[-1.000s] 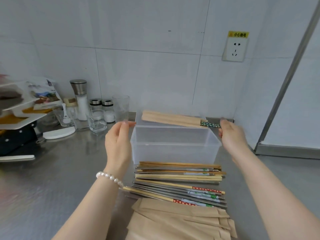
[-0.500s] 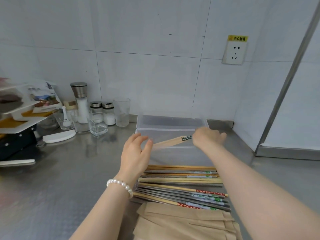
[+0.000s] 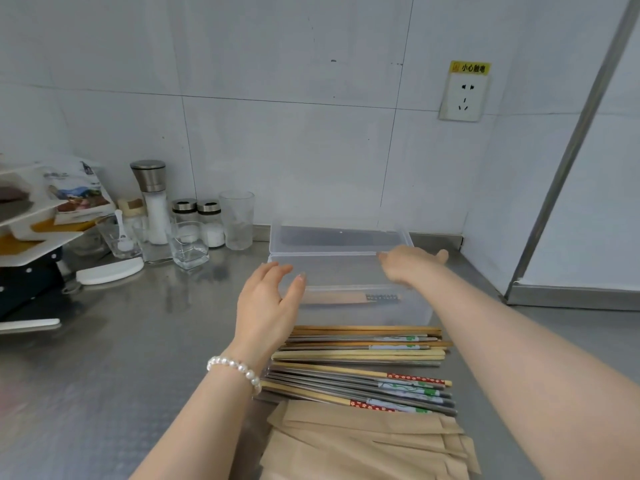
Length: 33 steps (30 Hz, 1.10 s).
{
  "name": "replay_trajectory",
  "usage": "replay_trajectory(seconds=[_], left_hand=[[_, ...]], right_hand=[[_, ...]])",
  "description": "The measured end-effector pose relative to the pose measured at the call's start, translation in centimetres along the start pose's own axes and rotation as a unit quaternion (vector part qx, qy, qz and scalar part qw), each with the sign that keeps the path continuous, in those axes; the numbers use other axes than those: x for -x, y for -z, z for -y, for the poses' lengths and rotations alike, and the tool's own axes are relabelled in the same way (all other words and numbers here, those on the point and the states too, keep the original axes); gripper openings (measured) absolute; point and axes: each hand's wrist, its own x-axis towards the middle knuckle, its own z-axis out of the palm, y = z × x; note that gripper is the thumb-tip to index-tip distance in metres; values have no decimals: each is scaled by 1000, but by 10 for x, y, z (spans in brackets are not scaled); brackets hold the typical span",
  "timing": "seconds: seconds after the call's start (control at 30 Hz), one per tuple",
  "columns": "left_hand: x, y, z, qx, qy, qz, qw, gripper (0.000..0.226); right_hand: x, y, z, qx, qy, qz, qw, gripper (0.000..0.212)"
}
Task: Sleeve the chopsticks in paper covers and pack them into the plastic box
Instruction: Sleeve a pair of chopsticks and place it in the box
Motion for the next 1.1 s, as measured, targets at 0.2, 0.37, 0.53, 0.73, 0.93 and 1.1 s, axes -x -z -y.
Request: replay_trajectory(seconds=[0.2, 0.37, 0.53, 0.73, 0.93, 1.1], left_hand=[[8, 0, -13, -42, -124, -51, 990, 54], [17, -3, -25, -41, -204, 105, 972, 34], [30, -15, -36, -31, -146, 279, 948, 19], [34, -15, -42, -11, -95, 391, 915, 14], [36, -11, -43, -70, -84, 474, 873, 16], [38, -12, -43, -99, -97, 442, 886, 17]], right_hand=[[9, 12, -17, -63, 60, -119, 989, 46], [50, -3, -31, -168, 202, -231, 937, 28], [73, -26, -49, -270, 305, -9, 913, 4], [73, -30, -84, -242, 303, 151, 909, 14], [80, -29, -87, -177, 325, 262, 891, 12], [83, -32, -81, -171, 326, 257, 894, 9]])
